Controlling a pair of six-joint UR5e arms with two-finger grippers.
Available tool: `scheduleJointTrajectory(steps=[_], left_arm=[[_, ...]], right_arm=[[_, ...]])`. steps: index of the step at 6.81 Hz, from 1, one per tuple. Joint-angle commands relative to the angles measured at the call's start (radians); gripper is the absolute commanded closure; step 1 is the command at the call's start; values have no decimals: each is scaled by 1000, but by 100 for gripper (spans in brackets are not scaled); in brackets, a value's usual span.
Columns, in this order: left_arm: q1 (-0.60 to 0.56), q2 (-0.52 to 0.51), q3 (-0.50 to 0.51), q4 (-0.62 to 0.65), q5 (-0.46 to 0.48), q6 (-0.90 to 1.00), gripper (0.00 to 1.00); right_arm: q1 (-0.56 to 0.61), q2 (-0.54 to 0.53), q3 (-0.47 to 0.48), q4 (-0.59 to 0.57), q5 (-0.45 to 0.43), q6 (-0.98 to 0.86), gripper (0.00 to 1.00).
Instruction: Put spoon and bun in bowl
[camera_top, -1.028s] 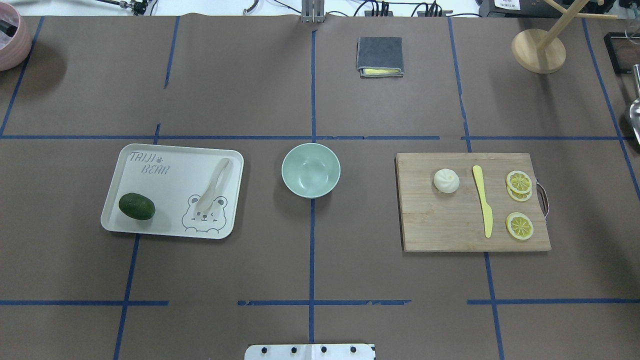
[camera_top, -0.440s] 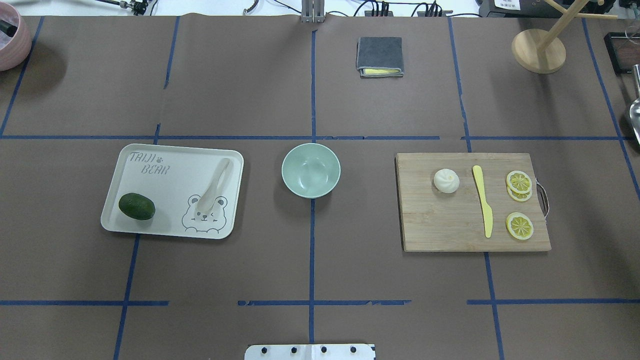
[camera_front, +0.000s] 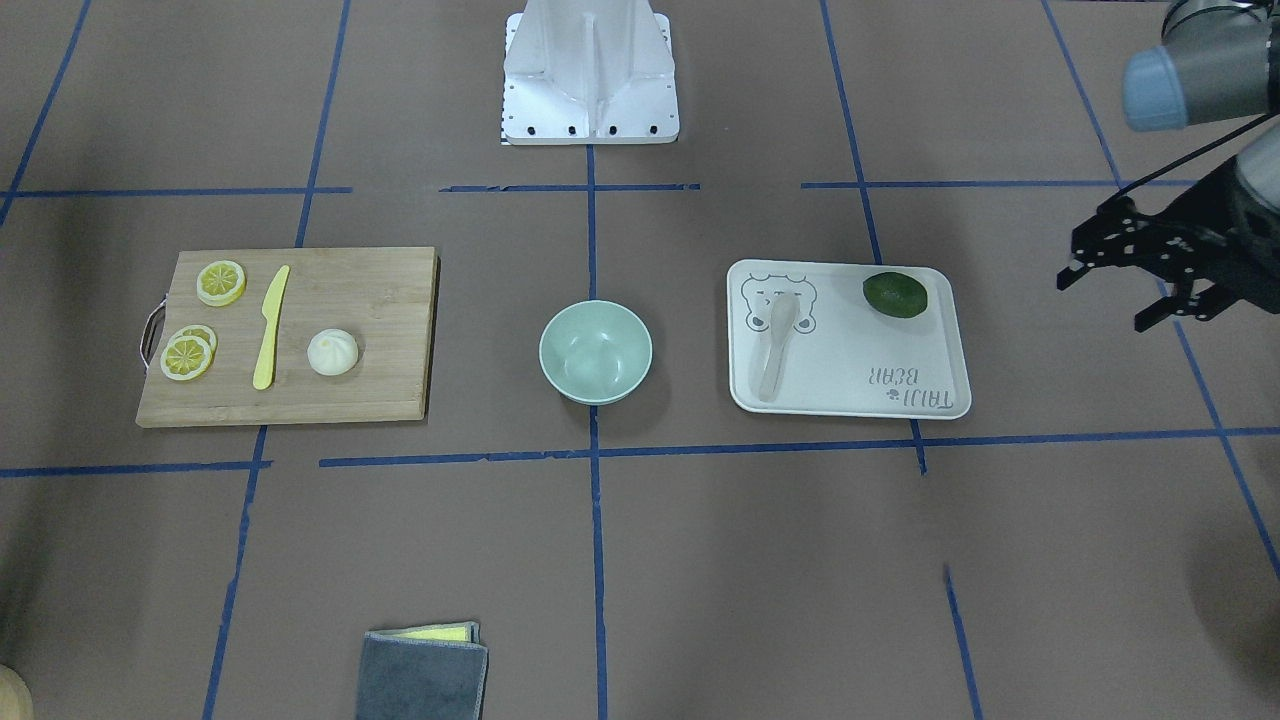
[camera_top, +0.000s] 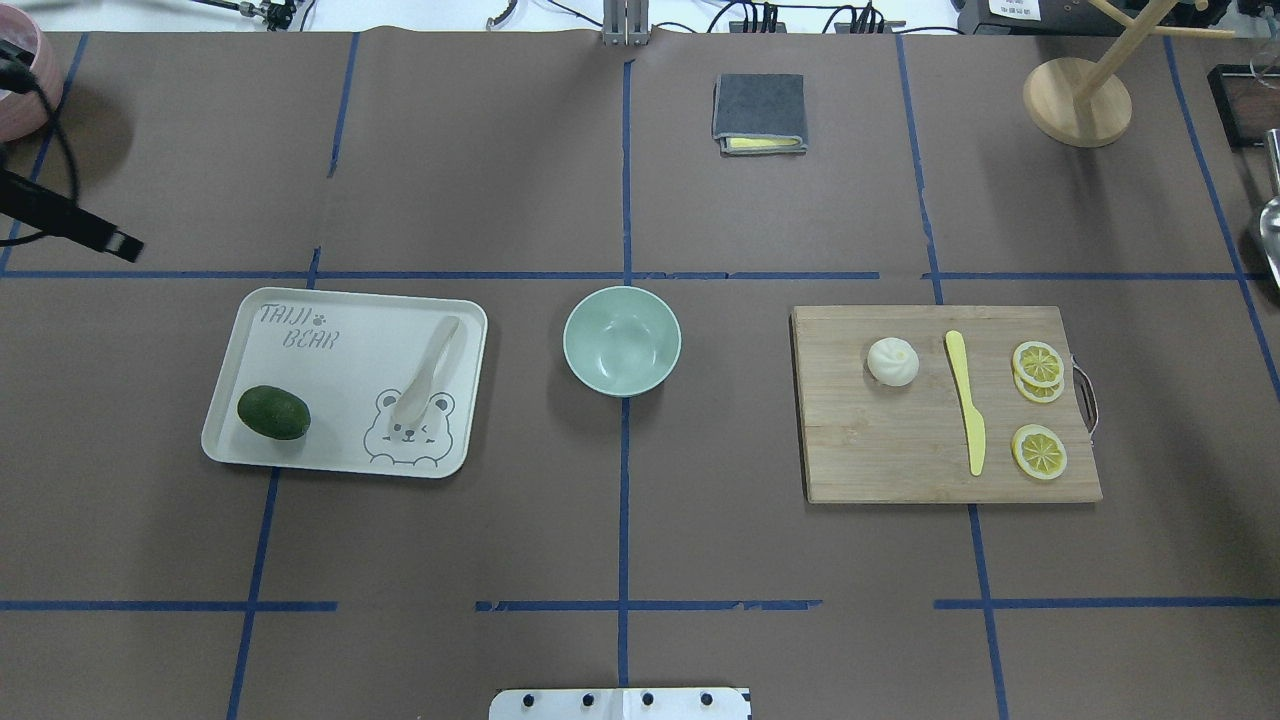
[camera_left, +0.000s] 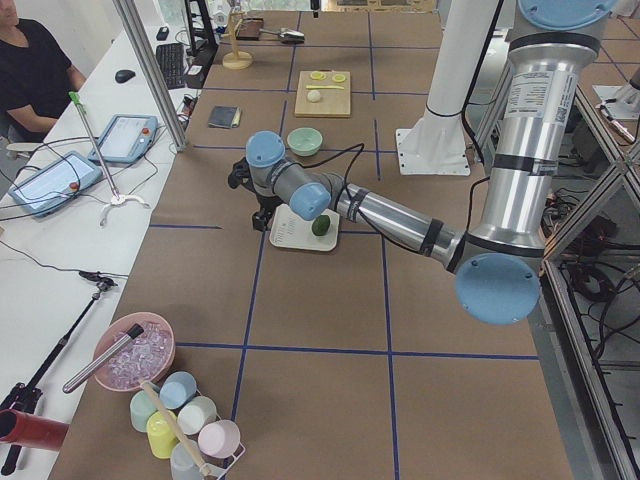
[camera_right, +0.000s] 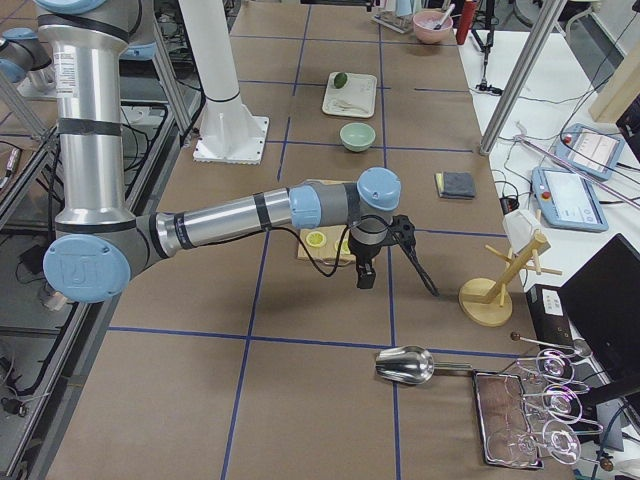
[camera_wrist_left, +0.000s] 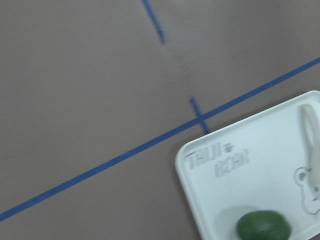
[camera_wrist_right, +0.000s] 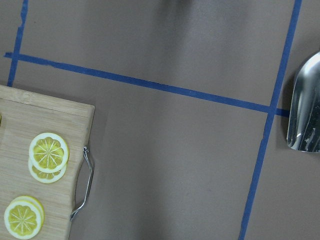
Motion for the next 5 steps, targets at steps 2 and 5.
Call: scheduleJointTrajectory(steps=[2, 5], left_arm=[[355, -181, 51, -48, 315, -253, 1], [454, -263, 189, -54, 356, -245, 4]], right_arm=[[-29, 3, 1, 4, 23, 2, 0], [-49, 3, 6, 24, 27, 3, 0]])
